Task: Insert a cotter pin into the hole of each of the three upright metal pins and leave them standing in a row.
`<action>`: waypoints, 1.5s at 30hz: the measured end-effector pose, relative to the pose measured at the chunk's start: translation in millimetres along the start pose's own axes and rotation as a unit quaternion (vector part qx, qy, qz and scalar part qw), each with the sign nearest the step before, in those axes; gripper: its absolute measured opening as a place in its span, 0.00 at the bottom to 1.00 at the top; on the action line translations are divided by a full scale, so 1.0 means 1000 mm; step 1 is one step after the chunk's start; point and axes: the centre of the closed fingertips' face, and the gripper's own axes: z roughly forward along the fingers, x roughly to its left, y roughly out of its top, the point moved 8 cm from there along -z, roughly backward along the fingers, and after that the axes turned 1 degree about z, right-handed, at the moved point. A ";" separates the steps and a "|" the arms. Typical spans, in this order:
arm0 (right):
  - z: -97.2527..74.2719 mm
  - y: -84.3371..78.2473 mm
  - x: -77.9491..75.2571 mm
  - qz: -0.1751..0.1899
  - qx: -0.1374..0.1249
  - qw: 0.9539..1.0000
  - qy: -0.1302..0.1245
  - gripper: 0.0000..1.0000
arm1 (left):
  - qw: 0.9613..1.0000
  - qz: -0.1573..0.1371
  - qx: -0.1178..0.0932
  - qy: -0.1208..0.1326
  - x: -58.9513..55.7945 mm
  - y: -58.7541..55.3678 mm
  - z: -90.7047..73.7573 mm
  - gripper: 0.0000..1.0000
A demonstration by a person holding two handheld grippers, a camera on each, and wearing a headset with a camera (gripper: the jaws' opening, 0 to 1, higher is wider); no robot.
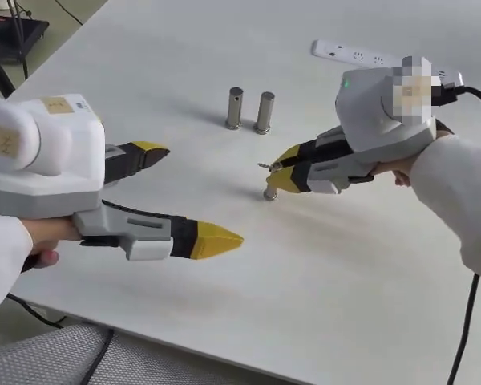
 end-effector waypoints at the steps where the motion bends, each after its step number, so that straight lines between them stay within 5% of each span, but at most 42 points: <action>1: 0.000 0.000 -0.001 0.000 0.000 1.000 0.000 0.04 | 1.000 0.000 0.000 -0.001 0.000 0.000 0.000 0.99; 12: 0.001 -0.003 -0.015 0.003 0.006 1.000 0.006 0.04 | 1.000 -0.013 -0.002 -0.002 0.002 -0.001 0.002 0.99; 26: 0.002 -0.002 -0.014 -0.006 0.002 1.000 0.017 0.05 | 1.000 -0.009 0.003 0.003 0.002 0.002 0.003 0.99; 31: 0.001 0.000 -0.019 -0.012 -0.006 1.000 -0.010 0.17 | 1.000 -0.009 0.006 0.005 0.002 0.002 -0.001 0.99; 40: -0.017 0.003 -0.015 0.009 -0.038 0.999 -0.026 0.26 | 1.000 -0.015 -0.004 0.010 0.001 0.009 -0.008 0.99; 45: -0.036 0.009 0.001 0.034 -0.067 0.996 -0.046 0.33 | 1.000 -0.018 -0.011 0.006 -0.001 0.013 -0.010 0.99</action>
